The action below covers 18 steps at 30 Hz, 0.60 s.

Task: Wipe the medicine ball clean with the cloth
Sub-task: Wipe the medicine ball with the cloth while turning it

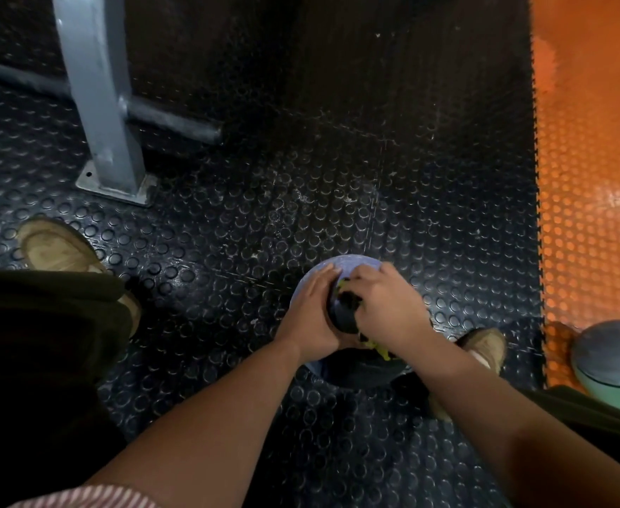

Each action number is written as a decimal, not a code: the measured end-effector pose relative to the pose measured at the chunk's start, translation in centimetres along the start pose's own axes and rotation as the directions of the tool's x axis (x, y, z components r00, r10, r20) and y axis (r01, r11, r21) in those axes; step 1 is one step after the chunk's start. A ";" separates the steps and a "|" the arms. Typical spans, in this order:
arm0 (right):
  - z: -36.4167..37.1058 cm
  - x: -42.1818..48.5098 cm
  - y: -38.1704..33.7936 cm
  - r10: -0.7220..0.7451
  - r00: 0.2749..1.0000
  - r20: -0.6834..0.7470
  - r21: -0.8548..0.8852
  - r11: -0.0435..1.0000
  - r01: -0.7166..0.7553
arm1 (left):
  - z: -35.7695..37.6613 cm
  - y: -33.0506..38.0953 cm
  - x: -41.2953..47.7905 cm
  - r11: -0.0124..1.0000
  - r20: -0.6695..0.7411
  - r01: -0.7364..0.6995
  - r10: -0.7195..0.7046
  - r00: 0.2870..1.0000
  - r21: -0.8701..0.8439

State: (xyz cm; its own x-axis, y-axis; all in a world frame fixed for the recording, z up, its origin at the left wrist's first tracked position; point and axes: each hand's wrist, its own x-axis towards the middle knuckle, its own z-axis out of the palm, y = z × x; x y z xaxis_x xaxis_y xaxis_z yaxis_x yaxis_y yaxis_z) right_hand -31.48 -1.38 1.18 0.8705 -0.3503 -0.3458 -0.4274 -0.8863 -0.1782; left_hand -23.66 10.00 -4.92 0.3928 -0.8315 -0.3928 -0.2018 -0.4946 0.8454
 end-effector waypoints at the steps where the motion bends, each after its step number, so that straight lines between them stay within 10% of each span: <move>1: 0.1 -0.3 -0.6 -0.062 0.997 0.037 -0.006 0.998 0.062 | 0.1 -0.2 -0.2 1.000 -0.010 -0.003 0.003 1.000 -0.021; 6: -0.1 -0.7 -1.4 -0.176 0.977 0.117 -0.081 0.979 0.186 | 0.7 -0.3 -0.3 0.999 -0.034 0.002 -0.003 0.999 -0.042; 12: -1.1 0.6 3.1 0.316 0.948 -0.029 0.087 0.946 -0.313 | 0.2 0.1 0.0 0.999 0.021 0.016 -0.015 1.000 -0.051; 18: -0.3 -0.2 -0.4 -0.014 0.999 0.030 -0.009 1.000 0.014 | 0.2 0.3 0.0 0.997 -0.026 0.007 -0.009 1.000 -0.073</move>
State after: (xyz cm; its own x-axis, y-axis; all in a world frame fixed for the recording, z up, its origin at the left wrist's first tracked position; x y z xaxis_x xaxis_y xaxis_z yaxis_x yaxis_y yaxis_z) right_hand -31.42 -1.08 1.62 0.8685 -0.3290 -0.3709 -0.4131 -0.8938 -0.1744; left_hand -23.91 9.84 -4.75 0.4181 -0.8201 -0.3906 -0.1327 -0.4806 0.8668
